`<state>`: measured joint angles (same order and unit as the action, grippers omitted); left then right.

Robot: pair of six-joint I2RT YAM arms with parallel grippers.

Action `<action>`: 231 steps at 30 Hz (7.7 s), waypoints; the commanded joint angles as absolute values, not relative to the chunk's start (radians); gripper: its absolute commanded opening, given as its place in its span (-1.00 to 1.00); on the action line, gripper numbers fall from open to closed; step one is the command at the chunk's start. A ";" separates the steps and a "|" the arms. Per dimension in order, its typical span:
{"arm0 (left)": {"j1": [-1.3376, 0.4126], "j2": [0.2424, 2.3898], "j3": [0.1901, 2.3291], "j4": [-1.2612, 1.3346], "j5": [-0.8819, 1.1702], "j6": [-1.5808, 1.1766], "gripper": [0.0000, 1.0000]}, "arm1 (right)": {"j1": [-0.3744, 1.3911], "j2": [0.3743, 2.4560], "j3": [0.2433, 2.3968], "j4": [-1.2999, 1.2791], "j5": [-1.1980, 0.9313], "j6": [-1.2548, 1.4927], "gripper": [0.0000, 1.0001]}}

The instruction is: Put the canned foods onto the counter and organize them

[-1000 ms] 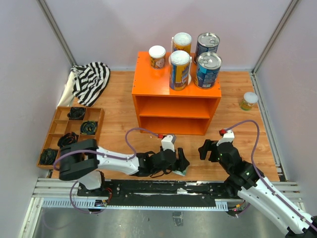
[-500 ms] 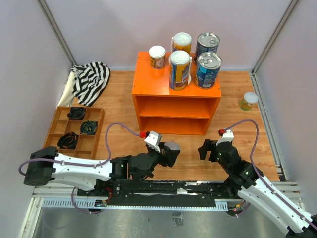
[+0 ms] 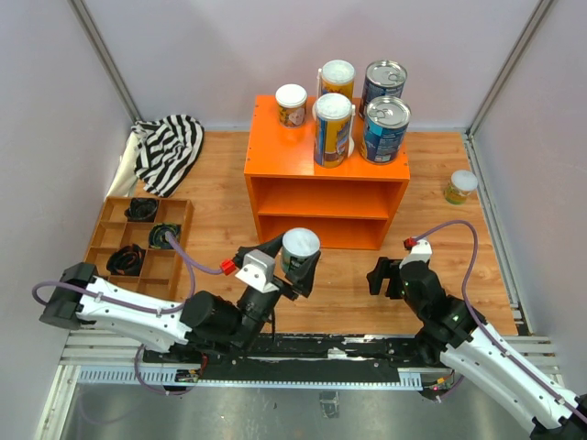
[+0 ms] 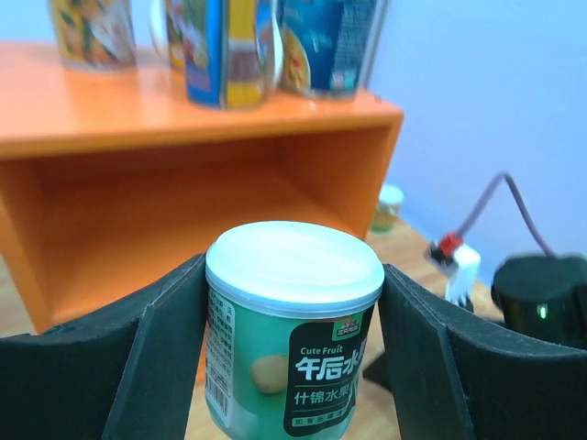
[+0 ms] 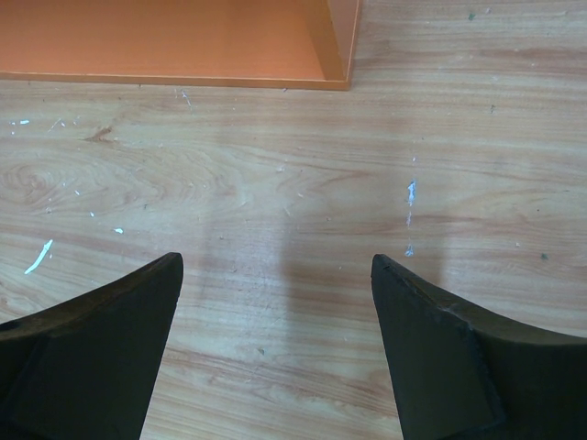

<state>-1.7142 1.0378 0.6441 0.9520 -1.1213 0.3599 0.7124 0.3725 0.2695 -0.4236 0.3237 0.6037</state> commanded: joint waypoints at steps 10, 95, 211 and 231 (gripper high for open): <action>-1.626 1.045 0.956 1.244 -0.948 0.953 -0.94 | 0.727 0.396 0.300 -0.383 0.352 0.601 0.69; -0.355 1.691 1.506 1.034 0.439 -0.400 -0.88 | 0.690 0.705 0.377 -0.114 0.354 0.479 0.69; -0.761 0.757 0.806 0.373 -0.365 -0.262 0.99 | 0.690 0.364 0.447 -0.725 0.663 0.816 0.67; -1.268 0.754 0.545 0.466 -0.798 -0.169 0.98 | 0.427 0.524 0.573 -0.684 0.813 0.829 0.62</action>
<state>-1.2343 0.7712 0.6071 0.3969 -0.7139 -0.1612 0.5869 0.4870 0.5655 -0.8379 0.8913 0.9546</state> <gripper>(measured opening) 0.993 0.810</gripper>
